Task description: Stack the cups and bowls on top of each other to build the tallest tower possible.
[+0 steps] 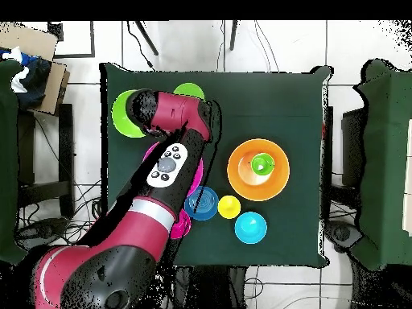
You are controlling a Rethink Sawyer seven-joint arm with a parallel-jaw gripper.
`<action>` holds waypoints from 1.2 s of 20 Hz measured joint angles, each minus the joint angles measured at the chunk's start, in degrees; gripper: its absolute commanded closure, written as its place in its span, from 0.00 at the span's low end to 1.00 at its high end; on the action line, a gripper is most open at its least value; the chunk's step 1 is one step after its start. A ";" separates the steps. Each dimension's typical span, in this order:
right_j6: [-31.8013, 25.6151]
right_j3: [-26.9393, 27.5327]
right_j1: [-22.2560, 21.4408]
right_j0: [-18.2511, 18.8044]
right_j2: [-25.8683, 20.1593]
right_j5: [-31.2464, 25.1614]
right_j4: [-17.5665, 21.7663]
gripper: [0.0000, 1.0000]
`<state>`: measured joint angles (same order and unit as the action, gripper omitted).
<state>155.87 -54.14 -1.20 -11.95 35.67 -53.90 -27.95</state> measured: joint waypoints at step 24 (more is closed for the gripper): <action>0.00 0.02 2.64 0.04 0.02 5.31 -0.08 0.00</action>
<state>155.87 -54.12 1.44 -11.91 35.69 -48.59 -28.04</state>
